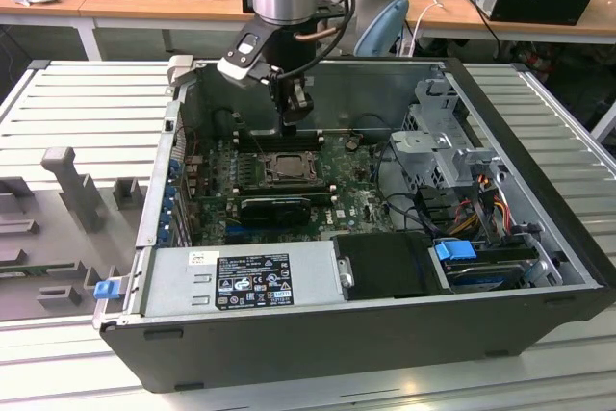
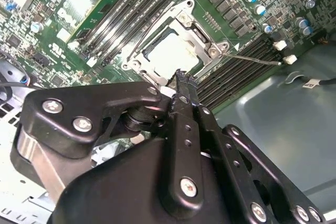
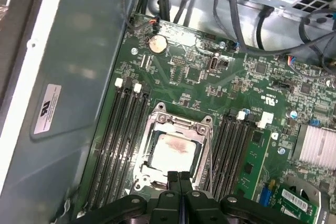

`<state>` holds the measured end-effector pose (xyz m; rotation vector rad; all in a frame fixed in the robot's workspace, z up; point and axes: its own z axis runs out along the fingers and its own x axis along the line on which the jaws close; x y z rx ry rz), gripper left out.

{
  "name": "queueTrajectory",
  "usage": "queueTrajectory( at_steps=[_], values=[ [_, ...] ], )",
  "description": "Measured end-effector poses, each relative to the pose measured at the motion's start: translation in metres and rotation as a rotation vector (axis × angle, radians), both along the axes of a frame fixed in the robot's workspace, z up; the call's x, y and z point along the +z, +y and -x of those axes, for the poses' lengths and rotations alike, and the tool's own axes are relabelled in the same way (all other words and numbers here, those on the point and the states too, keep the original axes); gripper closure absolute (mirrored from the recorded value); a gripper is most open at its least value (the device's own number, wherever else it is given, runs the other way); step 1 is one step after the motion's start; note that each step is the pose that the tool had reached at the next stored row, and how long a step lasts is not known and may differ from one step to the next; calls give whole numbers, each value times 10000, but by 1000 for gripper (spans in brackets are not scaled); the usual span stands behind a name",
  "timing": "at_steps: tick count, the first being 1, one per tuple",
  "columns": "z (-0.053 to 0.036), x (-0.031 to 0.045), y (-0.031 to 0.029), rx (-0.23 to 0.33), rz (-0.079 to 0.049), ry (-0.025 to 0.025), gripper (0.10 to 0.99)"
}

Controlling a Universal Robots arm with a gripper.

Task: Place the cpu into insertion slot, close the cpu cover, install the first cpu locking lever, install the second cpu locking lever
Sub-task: 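Install the first cpu locking lever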

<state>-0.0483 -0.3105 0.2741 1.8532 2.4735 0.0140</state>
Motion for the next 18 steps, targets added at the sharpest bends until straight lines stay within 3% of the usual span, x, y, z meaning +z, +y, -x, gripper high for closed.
queueTrajectory(
  at_steps=[18],
  values=[
    [0,0,0,1753,0,0,980]
  ],
)
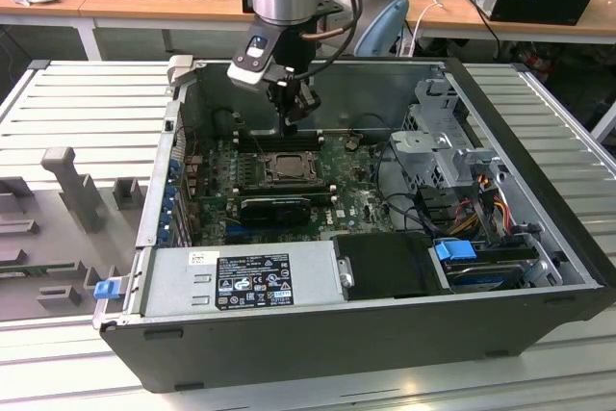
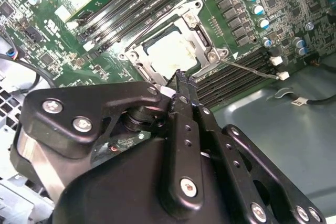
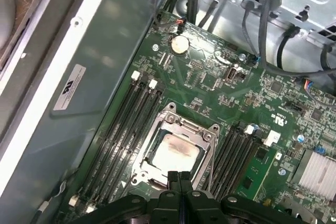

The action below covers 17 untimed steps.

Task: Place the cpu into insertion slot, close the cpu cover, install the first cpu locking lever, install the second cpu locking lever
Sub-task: 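Install the first cpu locking lever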

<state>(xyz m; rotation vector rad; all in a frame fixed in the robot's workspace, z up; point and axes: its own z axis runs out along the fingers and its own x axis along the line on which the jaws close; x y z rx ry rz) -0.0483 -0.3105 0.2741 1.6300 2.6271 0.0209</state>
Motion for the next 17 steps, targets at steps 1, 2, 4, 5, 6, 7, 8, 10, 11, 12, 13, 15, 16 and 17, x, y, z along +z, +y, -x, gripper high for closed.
queueTrajectory(
  at_steps=[1,2,4,5,6,7,8,10,11,12,13,15,16,17],
  values=[
    [0,0,0,98,0,0,980],
    [0,0,0,172,0,0,980],
    [0,0,0,338,-1,0,980],
    [0,0,0,476,0,0,980],
    [0,0,0,550,0,0,980],
    [0,0,0,624,1,0,980],
    [0,0,0,711,0,0,980],
    [0,0,0,924,0,0,980],
    [0,0,0,1007,0,0,980],
    [0,0,0,1086,0,0,980],
    [0,0,0,1220,0,0,980],
    [0,0,0,1413,0,0,980],
    [0,0,0,1499,1,1,980],
    [0,0,0,1576,0,0,980]
  ],
)
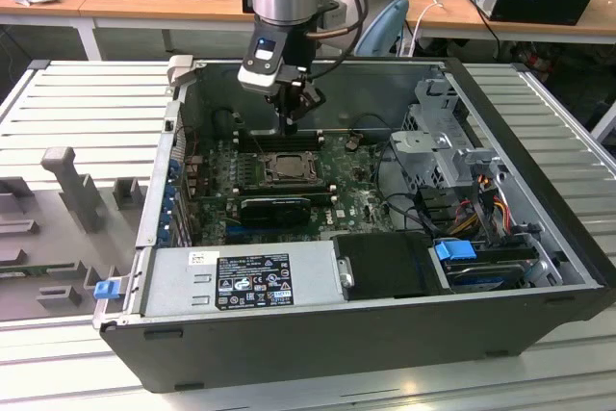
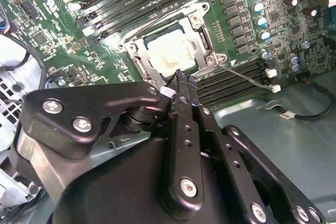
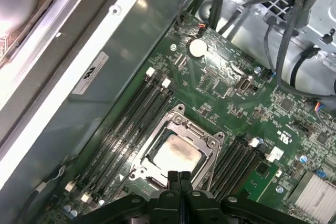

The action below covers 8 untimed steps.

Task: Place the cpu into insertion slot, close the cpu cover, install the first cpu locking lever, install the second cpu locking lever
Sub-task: 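Install the first cpu locking lever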

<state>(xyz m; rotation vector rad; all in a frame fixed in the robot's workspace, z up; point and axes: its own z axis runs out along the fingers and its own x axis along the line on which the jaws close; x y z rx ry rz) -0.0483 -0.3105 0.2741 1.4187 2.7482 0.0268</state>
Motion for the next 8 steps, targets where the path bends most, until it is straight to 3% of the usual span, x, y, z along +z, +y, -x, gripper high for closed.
queueTrajectory(
  at_steps=[8],
  values=[
    [0,0,0,745,0,0,980]
  ],
)
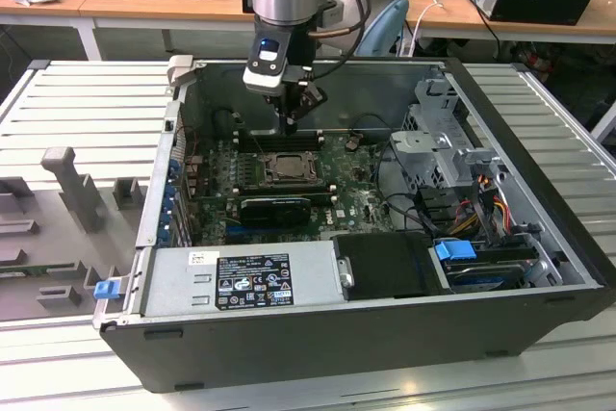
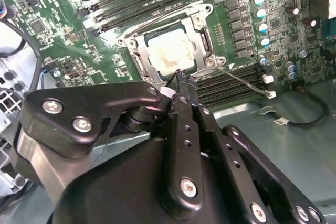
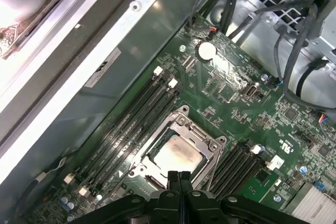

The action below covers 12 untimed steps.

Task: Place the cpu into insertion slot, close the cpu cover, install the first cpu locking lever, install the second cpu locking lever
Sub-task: 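Install the first cpu locking lever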

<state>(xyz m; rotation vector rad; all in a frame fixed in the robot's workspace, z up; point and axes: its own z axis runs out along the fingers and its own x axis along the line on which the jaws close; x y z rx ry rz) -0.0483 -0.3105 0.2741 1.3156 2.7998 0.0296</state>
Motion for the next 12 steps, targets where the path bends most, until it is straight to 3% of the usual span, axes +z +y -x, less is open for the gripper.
queueTrajectory(
  at_steps=[3,12],
  values=[
    [0,0,0,327,0,-1,980],
    [0,-2,0,2218,1,0,980]
  ],
)
